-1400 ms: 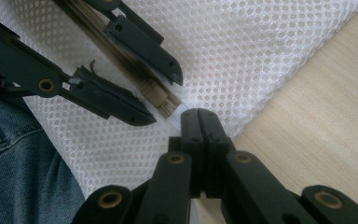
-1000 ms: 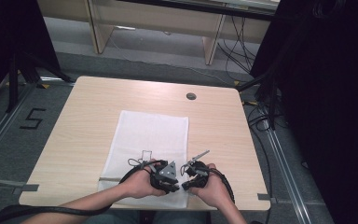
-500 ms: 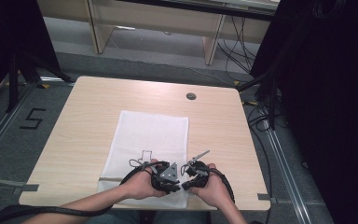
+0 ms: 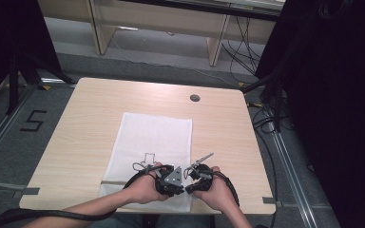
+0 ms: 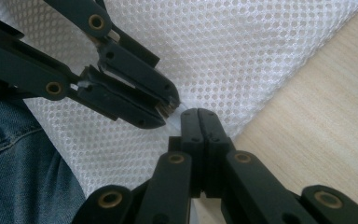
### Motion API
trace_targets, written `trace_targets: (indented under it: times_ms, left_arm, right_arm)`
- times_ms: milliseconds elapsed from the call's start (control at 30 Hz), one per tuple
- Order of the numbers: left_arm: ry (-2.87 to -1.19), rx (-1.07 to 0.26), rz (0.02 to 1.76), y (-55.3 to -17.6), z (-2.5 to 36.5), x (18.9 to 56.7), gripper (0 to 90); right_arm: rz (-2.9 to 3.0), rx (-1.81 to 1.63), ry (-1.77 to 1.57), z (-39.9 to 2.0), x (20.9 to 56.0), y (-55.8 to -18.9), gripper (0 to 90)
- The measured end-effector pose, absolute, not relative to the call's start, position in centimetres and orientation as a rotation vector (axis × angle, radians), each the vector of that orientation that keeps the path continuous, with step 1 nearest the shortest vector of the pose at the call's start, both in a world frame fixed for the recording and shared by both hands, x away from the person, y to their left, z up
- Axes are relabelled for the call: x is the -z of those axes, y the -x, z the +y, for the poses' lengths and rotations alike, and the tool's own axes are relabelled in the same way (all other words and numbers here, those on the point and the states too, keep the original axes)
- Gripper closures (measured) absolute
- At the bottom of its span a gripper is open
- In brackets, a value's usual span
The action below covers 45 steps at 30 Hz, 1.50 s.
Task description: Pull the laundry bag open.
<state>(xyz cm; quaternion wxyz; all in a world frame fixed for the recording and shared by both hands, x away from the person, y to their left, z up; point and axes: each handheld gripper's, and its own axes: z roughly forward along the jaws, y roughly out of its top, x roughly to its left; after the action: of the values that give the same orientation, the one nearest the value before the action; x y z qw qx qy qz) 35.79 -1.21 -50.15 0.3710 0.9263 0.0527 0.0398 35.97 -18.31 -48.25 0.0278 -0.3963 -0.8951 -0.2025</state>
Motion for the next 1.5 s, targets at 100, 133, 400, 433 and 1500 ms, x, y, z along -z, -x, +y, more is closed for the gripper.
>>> trace_targets:
  times_ms: [100, 133, 400, 433, 1500]
  left_arm:
    - [-2.364, -0.081, 0.156, -35.9, -1.2, 50.1, 82.1]
    - [-2.366, -0.077, 0.157, -35.9, -1.2, 50.0, 82.1]
    - [-2.369, -0.089, 0.157, -35.8, -1.0, 49.7, 82.1]
    - [-2.369, -0.078, 0.165, -35.8, -0.9, 49.6, 82.1]
    - [-2.366, -0.094, 0.156, -35.7, 0.3, 49.3, 82.1]
  right_arm:
    - [-2.792, 0.614, 1.205, -18.1, 48.2, -35.9, 90.0]
    - [-2.782, 0.594, 1.225, -18.0, 48.1, -35.8, 90.0]
    - [-2.835, 0.604, 1.18, -17.9, 48.2, -35.7, 90.0]
    - [-2.836, 0.604, 1.173, -17.9, 48.2, -35.7, 90.0]
    - [-2.799, 0.597, 1.226, -18.0, 48.2, -35.7, 90.0]
